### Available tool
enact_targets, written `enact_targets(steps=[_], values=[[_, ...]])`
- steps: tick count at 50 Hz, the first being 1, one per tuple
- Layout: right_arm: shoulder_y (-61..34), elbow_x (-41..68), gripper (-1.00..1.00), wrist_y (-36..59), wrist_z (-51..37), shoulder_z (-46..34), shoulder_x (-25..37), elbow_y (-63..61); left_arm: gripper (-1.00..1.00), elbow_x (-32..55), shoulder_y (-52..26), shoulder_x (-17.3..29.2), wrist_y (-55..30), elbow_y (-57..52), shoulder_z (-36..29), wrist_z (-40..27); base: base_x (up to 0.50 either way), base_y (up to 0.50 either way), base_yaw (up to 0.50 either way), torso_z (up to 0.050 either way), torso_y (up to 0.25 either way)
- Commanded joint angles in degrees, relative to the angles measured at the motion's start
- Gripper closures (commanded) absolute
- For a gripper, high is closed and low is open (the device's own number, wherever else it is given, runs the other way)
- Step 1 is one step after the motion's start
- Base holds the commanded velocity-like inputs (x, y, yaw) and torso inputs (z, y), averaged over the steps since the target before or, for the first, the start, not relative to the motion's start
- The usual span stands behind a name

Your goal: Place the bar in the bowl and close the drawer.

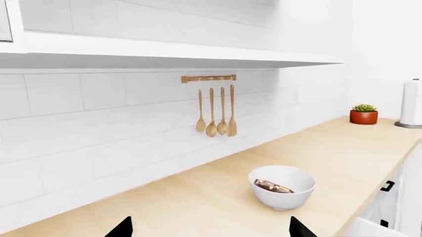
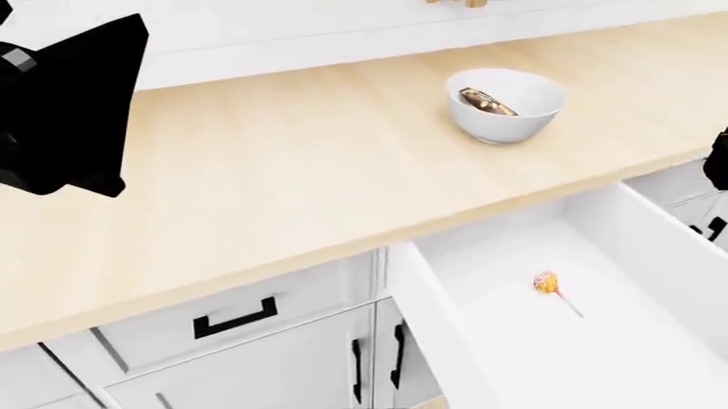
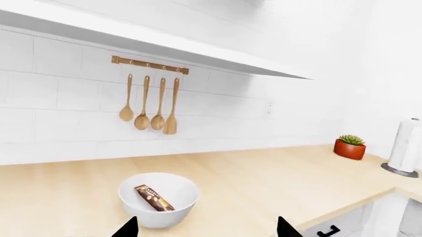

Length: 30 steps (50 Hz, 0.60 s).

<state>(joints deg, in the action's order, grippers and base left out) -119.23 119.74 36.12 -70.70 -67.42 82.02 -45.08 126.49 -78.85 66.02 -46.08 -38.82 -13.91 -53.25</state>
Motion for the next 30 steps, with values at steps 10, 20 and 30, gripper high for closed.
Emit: enact_targets(steps=[10, 20, 30], values=[[0.93, -0.01, -1.0, 0.23, 0.06, 0.93, 0.47, -0.1, -1.0, -0.31, 0.3, -0.2, -0.11, -0.04, -0.14, 0.05, -0.04, 0.02, -0.5, 0.0, 0.0], [1.4, -0.02, -1.0, 0.23, 0.02, 1.33, 0.59, -0.27, -1.0, -0.37, 0.35, -0.27, -0.23, 0.0, -0.31, 0.0, -0.04, 0.02, -0.5, 0.0, 0.0], [1.96, -0.06, -1.0, 0.15, 0.24, 1.68, 1.0, -0.49, -1.0, -0.21, -0.05, -0.62, -0.45, 0.05, -0.84, -0.37, -0.04, 0.02, -0.5, 0.0, 0.0]])
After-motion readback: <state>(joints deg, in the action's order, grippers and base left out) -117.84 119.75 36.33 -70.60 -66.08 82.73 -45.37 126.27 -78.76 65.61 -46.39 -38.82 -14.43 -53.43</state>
